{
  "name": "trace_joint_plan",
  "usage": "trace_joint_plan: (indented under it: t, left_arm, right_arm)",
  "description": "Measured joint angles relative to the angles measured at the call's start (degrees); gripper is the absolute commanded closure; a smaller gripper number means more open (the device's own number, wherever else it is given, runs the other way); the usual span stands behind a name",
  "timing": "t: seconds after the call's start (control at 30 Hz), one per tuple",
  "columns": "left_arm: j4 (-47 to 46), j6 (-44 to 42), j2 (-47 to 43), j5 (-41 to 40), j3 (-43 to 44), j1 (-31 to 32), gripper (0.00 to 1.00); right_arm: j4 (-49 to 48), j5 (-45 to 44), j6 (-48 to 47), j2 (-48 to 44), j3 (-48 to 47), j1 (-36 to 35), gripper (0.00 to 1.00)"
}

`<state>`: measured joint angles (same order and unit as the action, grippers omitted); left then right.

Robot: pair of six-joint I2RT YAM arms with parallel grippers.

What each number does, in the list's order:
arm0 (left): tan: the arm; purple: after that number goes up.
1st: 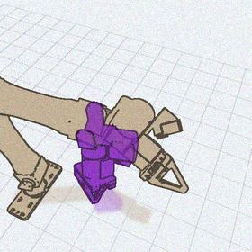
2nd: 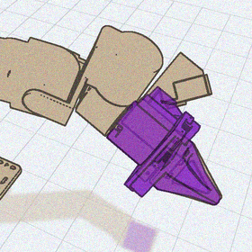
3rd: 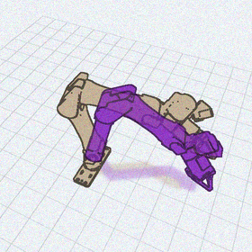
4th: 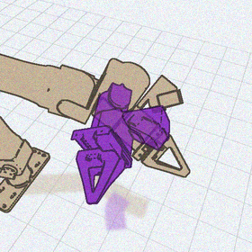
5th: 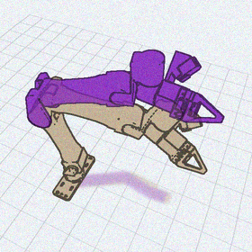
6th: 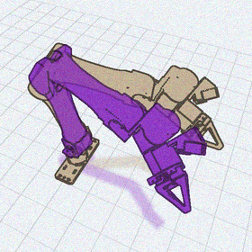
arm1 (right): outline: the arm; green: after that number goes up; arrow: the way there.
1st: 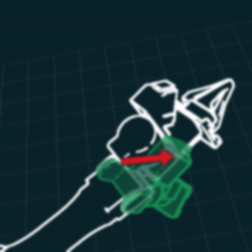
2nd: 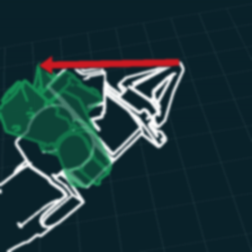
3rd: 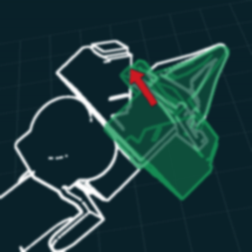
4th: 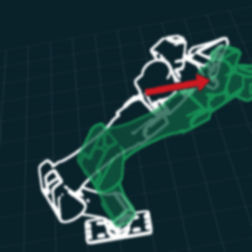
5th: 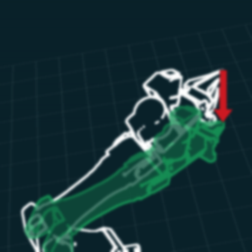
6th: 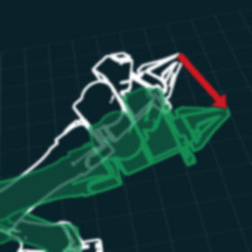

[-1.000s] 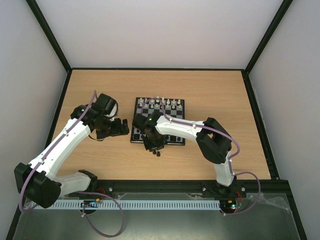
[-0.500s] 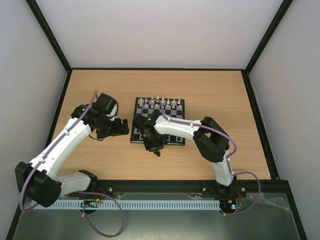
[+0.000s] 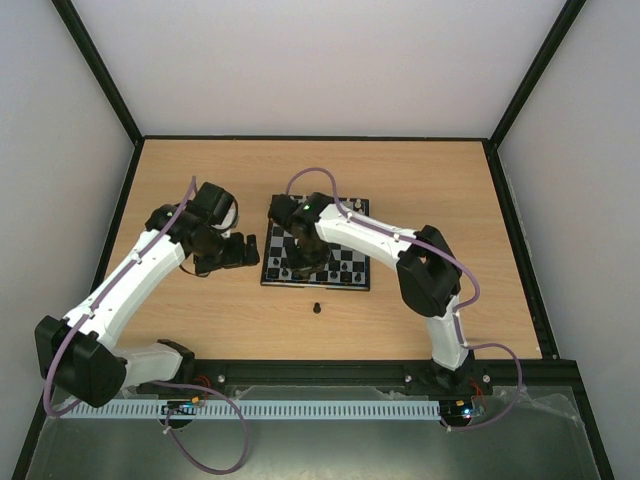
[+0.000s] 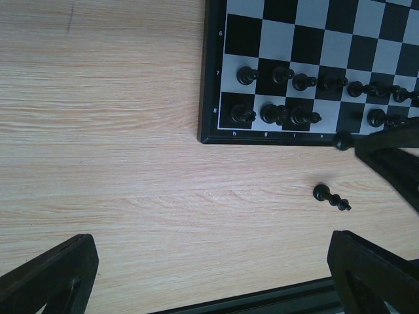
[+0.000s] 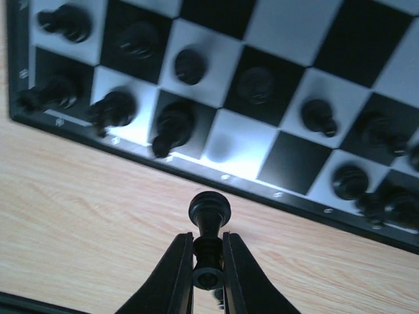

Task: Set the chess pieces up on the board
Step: Pick up the chess piece at the center of the board, then place the chess piece on the chessboard.

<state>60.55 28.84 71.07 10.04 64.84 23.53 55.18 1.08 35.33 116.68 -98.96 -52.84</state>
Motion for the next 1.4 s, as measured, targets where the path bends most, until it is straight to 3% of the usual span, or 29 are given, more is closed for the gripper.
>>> trace_joint_plan:
  t: [0.27,1.4]
  left_arm:
    - [-0.3,-0.2,0.6,0.0,0.8,-0.1,0.01]
    - [-1.1,-0.3,1.5,0.0,0.9,-0.1,0.01]
  right_arm:
    - [2.4,-0.1,-2.2,0.0,0.0,5.0,0.90]
    - [2.9,-1.2,-4.1,3.1,2.1,5.6,0.90]
